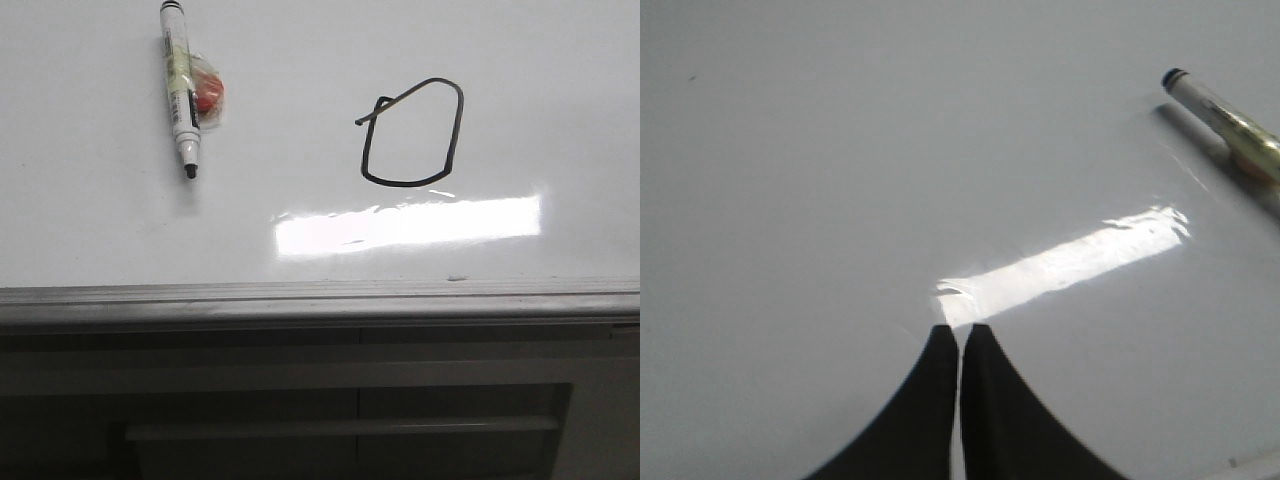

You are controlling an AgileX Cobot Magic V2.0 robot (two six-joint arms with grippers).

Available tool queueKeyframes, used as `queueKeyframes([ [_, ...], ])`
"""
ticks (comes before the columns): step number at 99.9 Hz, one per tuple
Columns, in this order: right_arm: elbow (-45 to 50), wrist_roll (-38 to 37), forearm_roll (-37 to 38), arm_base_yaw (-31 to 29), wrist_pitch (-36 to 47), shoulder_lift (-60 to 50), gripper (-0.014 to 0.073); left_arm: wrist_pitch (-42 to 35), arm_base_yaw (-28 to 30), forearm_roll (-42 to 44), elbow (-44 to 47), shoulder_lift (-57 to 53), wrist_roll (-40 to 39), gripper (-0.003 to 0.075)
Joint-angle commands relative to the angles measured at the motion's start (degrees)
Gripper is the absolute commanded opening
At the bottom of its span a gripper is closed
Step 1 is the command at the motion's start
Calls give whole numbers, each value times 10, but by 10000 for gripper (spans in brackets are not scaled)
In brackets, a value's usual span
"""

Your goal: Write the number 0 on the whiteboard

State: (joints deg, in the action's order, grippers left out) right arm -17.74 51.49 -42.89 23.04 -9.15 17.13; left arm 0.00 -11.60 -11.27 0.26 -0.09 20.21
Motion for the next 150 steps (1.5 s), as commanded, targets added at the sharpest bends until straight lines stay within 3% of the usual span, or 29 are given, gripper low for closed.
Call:
queueKeyframes([
  [1,-15,-1,-7,-3,36,4,-69,-18,29,1,19,-12,-56,-20],
  [20,-15,-1,-7,-3,37,4,-69,110,60,12,19,-17,-158,-20],
  [38,-15,-1,-7,-3,37,4,-69,166,60,-41,19,-17,-170,-20],
  [116,-12,-1,-7,-3,37,4,-69,170,60,-55,19,-17,-170,-20],
  [144,88,-1,-7,-3,183,3,-69,170,60,-55,19,-17,-170,-20],
  [150,108,-26,30,-3,203,3,-69,170,60,-55,19,-17,-170,-20],
])
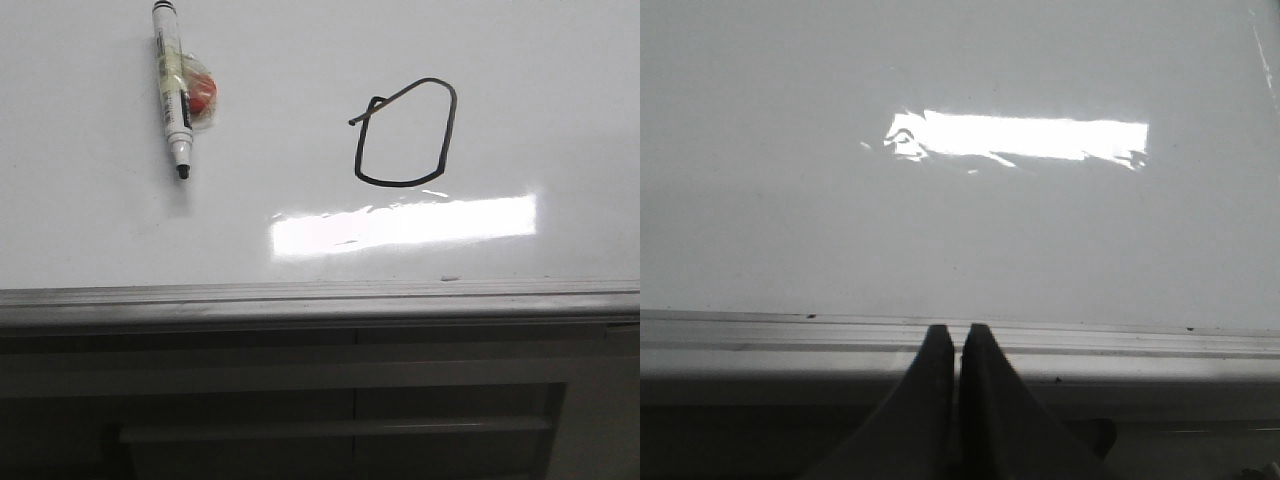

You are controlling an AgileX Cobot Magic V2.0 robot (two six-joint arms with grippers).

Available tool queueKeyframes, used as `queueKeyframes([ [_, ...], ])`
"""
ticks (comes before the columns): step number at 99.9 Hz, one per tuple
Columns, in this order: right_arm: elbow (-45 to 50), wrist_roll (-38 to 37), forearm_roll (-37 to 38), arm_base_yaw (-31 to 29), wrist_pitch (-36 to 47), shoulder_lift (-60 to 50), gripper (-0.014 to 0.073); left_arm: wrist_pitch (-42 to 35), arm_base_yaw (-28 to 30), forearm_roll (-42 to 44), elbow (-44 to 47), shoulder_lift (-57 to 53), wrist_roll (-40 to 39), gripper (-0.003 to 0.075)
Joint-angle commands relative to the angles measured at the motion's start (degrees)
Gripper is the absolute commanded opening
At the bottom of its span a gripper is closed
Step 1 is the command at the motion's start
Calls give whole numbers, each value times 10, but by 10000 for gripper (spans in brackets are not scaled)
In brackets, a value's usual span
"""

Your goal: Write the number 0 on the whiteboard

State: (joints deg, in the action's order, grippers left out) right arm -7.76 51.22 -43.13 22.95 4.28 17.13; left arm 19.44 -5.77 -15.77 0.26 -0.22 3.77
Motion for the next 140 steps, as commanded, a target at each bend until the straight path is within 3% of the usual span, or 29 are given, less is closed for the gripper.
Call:
queueKeyframes([
  [1,14,-34,42,-2,72,3,-69,-24,1,-10,19,-16,-6,-20],
  [16,79,-402,334,-13,131,3,-69,-24,1,-10,19,-16,-6,-20],
  [20,93,-461,380,-24,127,3,-69,-24,1,-10,19,-16,-6,-20],
  [26,89,-512,431,-43,50,-2,-69,-24,1,-10,19,-16,-6,-20],
  [55,91,-512,504,-175,-122,-147,-69,-24,1,-10,19,-16,-6,-20],
  [61,91,-512,504,-192,-161,-192,-69,-24,1,-10,19,-16,-6,-20],
  [74,91,-512,499,-204,-213,-179,-69,-24,1,-13,19,-16,-6,-20],
  [140,91,-512,499,-204,-210,-188,-69,-24,1,-13,19,-16,-6,-20],
])
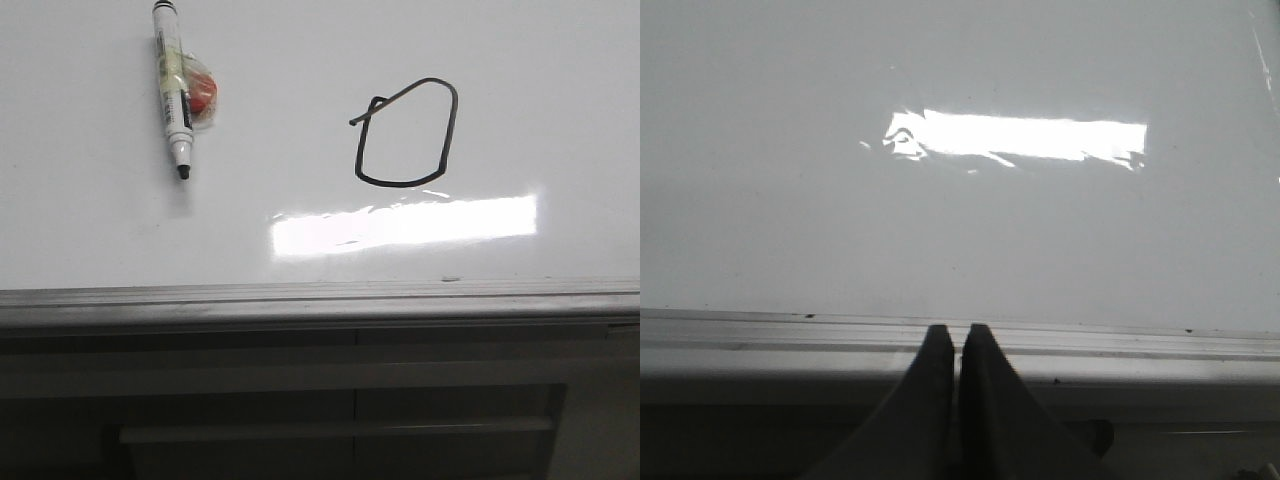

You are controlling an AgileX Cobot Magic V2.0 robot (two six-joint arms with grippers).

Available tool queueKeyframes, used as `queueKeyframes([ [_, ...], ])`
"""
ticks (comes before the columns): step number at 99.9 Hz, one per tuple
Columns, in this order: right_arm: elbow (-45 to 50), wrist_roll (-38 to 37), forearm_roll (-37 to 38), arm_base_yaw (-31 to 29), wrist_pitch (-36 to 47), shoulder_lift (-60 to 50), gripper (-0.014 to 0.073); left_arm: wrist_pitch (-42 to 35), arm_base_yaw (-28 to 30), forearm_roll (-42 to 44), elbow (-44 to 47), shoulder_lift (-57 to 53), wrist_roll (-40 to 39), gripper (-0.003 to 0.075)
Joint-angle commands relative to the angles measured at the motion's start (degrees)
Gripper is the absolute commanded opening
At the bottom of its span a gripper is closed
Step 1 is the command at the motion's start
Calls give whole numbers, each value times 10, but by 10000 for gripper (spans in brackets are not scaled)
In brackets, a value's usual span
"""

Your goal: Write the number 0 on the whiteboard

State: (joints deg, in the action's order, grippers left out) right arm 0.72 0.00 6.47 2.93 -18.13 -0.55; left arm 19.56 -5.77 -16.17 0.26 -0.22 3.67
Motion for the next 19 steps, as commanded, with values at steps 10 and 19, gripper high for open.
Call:
queueKeyframes([
  [10,7,0,3,-4,14,-12,-69,-25,1,-9,19,-16,-5,-20],
  [19,7,0,3,-4,14,-12,-69,-25,1,-9,19,-16,-5,-20],
])
